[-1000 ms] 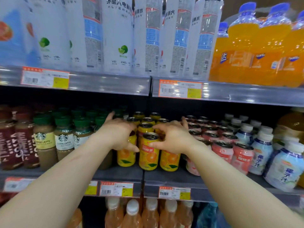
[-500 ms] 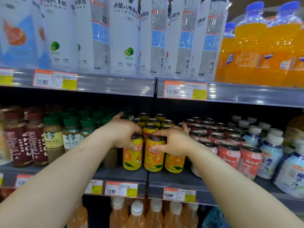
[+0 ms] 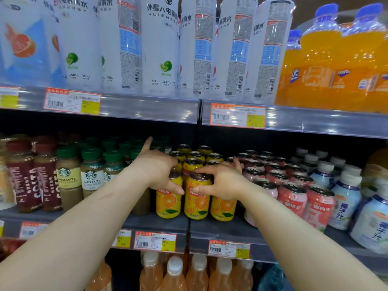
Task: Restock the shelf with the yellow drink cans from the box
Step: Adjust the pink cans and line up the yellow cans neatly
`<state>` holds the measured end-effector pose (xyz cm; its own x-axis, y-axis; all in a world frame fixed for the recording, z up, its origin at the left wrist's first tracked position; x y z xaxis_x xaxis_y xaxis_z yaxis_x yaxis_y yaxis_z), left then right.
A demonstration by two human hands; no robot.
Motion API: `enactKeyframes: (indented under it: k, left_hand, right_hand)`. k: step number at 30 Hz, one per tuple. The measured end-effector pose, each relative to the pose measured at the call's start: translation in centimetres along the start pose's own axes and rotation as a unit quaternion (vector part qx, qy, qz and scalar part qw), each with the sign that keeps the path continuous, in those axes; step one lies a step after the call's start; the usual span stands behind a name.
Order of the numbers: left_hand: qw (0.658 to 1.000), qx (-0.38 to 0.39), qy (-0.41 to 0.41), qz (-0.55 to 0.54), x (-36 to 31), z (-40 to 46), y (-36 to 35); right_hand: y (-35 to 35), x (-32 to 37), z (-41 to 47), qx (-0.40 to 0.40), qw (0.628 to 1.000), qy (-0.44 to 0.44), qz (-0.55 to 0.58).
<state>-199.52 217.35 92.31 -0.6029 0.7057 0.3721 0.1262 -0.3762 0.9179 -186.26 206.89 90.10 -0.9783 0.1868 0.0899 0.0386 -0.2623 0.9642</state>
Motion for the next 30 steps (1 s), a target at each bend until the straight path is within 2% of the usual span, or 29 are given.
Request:
enactKeyframes:
  k: [4, 7, 9, 12, 15, 18, 21, 25, 30]
  left_hand:
    - [1.000, 0.003, -0.009, -0.005, 0.1, -0.3, -0.1]
    - [0.999, -0.023, 0.002, -0.047, 0.4, -0.4, 0.3]
    - [0.994, -0.065, 0.013, -0.092, 1.0, -0.4, 0.7]
    - [0.975, -0.147, 0.015, -0.168, 1.4, -1.2, 0.3]
    - [0.939, -0.248, -0.011, -0.239, 0.5, -2.2, -0.5]
    - [0.911, -0.288, -0.045, -0.293, -1.7, -2.5, -1.7]
    - [0.892, -0.293, -0.066, -0.336, -3.2, -2.4, -3.2]
    - [0.872, -0.310, -0.052, -0.374, -3.6, -2.4, -4.6]
    - [0.877, -0.309, -0.032, -0.367, -3.7, -2.2, -6.0]
  right_hand:
    - [-0.1, -0.4, 0.2, 0.002, 1.000, 0.001, 0.007]
    - [1.4, -2.1, 0.7, -0.053, 0.997, -0.037, 0.048]
    - [2.4, -4.2, 1.1, -0.094, 0.990, -0.074, 0.072]
    - [2.7, -6.1, 1.4, -0.101, 0.989, -0.089, 0.066]
    - [1.9, -6.2, 1.7, -0.108, 0.987, -0.059, 0.101]
    - [1.1, -6.0, 2.0, -0.122, 0.981, -0.004, 0.152]
    - [1.0, -6.2, 2.2, -0.127, 0.978, 0.022, 0.162]
    - [1.8, -7.9, 2.6, -0.143, 0.982, 0.034, 0.118]
    - [1.5, -9.2, 4.0, -0.108, 0.992, 0.059, 0.042]
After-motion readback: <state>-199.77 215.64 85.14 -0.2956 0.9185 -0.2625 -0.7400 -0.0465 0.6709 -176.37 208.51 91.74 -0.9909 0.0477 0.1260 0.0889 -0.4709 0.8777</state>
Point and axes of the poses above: each hand's wrist, its own z-axis towards the middle knuckle, its own y-axis out of the back of the hand, x = y × z, the point moved 5 cm from there along z, towards the middle knuckle, and after that the axes turned 4 degrees about y, right-handed, at the moved point
